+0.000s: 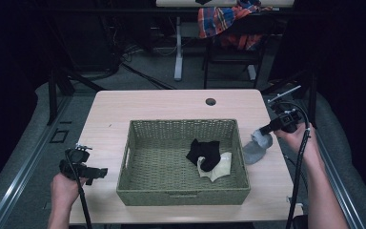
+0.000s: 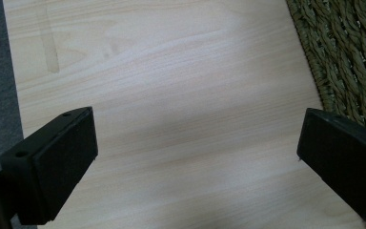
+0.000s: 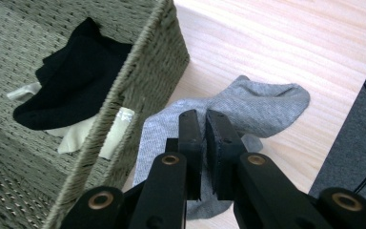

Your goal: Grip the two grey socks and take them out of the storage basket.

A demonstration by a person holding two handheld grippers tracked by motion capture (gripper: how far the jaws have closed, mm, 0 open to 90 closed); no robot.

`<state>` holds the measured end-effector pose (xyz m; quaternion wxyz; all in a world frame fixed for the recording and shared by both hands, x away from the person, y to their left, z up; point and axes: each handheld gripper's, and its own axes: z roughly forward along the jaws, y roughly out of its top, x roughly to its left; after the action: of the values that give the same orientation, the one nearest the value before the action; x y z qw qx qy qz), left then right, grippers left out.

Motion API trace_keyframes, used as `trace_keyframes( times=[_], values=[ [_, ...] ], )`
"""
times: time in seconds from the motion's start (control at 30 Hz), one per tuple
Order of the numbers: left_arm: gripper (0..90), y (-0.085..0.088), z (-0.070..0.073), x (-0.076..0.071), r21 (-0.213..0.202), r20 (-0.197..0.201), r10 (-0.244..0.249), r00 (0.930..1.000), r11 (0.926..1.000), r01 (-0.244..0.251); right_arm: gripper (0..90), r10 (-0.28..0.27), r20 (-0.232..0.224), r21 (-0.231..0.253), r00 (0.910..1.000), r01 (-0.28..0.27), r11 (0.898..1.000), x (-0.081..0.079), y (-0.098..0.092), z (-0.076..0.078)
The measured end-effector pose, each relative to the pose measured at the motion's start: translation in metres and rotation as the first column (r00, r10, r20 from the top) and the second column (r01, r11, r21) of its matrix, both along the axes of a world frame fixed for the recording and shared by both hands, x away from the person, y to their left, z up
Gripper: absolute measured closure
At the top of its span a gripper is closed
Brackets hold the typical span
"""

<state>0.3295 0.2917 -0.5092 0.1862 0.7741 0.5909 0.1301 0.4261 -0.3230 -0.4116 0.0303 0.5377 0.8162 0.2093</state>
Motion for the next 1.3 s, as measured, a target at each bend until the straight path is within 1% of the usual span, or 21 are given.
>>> trace_keyframes(
  times=[0.2, 0.33, 0.4, 0.47, 0.53, 0.57, 0.6, 0.63, 0.67, 0.7, 0.87, 0.9, 0.97, 1.0, 1.07, 1.1, 1.13, 1.17, 1.2, 1.27, 1.3],
  values=[
    [0.1, 0.000, 0.000, 0.000, -0.002, 0.006, 0.003, 1.0000, 1.0000, -0.003, 85.7, -0.020, -0.003, 0.002, 0.9998, 0.020, 1.000, 0.003, -0.004, -0.007],
    [0.1, 0.000, 0.000, 0.000, -0.003, 0.008, 0.002, 1.0000, 1.0000, -0.002, 85.7, -0.015, -0.016, 0.005, 0.9998, 0.015, 1.000, 0.004, -0.005, -0.012],
    [0.1, 0.000, 0.000, 0.000, -0.002, 0.007, 0.003, 1.0000, 1.0000, -0.003, 85.7, -0.019, -0.024, -0.001, 0.9995, 0.019, 1.000, 0.007, -0.004, -0.019],
    [0.1, 0.000, -0.001, 0.001, -0.002, 0.005, 0.001, 1.0000, 1.0000, -0.001, 85.7, -0.008, -0.039, -0.011, 0.9992, 0.007, 1.000, 0.010, -0.003, -0.024],
    [0.1, -0.001, 0.000, 0.001, -0.002, 0.003, 0.000, 1.0000, 1.0000, 0.000, 85.6, -0.003, -0.043, -0.004, 0.9991, 0.002, 1.000, 0.012, -0.002, -0.031],
    [0.1, -0.002, 0.000, 0.001, -0.003, 0.002, -0.002, 1.0000, 1.0000, 0.002, 85.7, -0.015, -0.045, 0.002, 0.9989, 0.015, 1.000, 0.013, 0.000, -0.034],
    [0.1, -0.002, 0.000, 0.001, -0.003, 0.002, -0.002, 1.0000, 1.0000, 0.002, 85.7, -0.015, -0.045, 0.002, 0.9989, 0.015, 1.000, 0.013, 0.000, -0.034],
    [0.1, -0.002, 0.000, 0.001, -0.002, 0.003, 0.000, 1.0000, 1.0000, 0.000, 85.6, -0.015, -0.053, -0.015, 0.9985, 0.014, 1.000, 0.016, 0.001, -0.043],
    [0.1, -0.002, 0.000, 0.001, -0.002, 0.003, 0.000, 1.0000, 1.0000, 0.000, 85.6, -0.015, -0.053, -0.015, 0.9985, 0.014, 1.000, 0.016, 0.001, -0.043],
    [0.1, -0.001, 0.000, 0.001, 0.001, 0.004, 0.001, 1.0000, 1.0000, -0.001, 85.5, -0.014, -0.061, -0.016, 0.9980, 0.013, 1.000, 0.018, 0.002, -0.051],
    [0.1, -0.002, 0.000, 0.001, -0.001, 0.001, -0.005, 1.0000, 1.0000, 0.005, 85.6, -0.021, -0.084, -0.031, 0.9963, 0.018, 0.999, 0.022, 0.004, -0.064],
    [0.1, -0.002, -0.001, 0.001, -0.001, 0.002, -0.006, 1.0000, 1.0000, 0.006, 85.5, -0.016, -0.106, -0.032, 0.9942, 0.013, 0.999, 0.023, 0.004, -0.071],
    [0.1, -0.002, 0.000, 0.001, 0.000, 0.004, -0.006, 1.0000, 1.0000, 0.006, 85.5, -0.006, -0.120, -0.041, 0.9928, 0.001, 0.999, 0.024, 0.004, -0.073],
    [0.1, -0.002, 0.000, 0.001, 0.000, 0.003, -0.007, 1.0000, 1.0000, 0.007, 85.4, -0.014, -0.125, -0.037, 0.9921, 0.010, 0.999, 0.024, 0.005, -0.078],
    [0.1, -0.002, -0.001, 0.001, 0.000, 0.003, -0.006, 1.0000, 1.0000, 0.006, 85.4, -0.005, -0.133, -0.035, 0.9911, 0.000, 0.999, 0.025, 0.003, -0.079],
    [0.1, -0.002, 0.000, 0.001, -0.001, 0.003, -0.007, 1.0000, 1.0000, 0.007, 85.0, -0.022, -0.128, -0.033, 0.9915, 0.018, 0.999, 0.025, 0.003, -0.083],
    [0.1, -0.002, 0.000, 0.001, -0.001, 0.003, -0.007, 1.0000, 1.0000, 0.007, 84.9, -0.021, -0.128, -0.030, 0.9915, 0.018, 0.999, 0.025, 0.002, -0.084],
    [0.1, -0.002, 0.000, 0.001, -0.001, 0.004, -0.007, 1.0000, 1.0000, 0.007, 84.5, 0.006, -0.143, -0.028, 0.9897, -0.010, 1.000, 0.026, -0.001, -0.084],
    [0.1, -0.003, 0.000, 0.001, 0.000, 0.006, -0.010, 0.9999, 0.9999, 0.010, 84.1, -0.021, -0.126, -0.016, 0.9918, 0.019, 1.000, 0.025, -0.001, -0.087],
    [0.1, -0.003, -0.001, 0.001, -0.001, 0.005, -0.012, 0.9999, 0.9999, 0.012, 84.1, -0.010, -0.133, -0.015, 0.9911, 0.009, 1.000, 0.026, -0.003, -0.088],
    [0.1, -0.003, -0.001, 0.001, -0.004, 0.005, -0.011, 0.9999, 0.9999, 0.011, 83.7, -0.030, -0.129, -0.016, 0.9912, 0.028, 0.999, 0.026, -0.003, -0.092]
  ],
)
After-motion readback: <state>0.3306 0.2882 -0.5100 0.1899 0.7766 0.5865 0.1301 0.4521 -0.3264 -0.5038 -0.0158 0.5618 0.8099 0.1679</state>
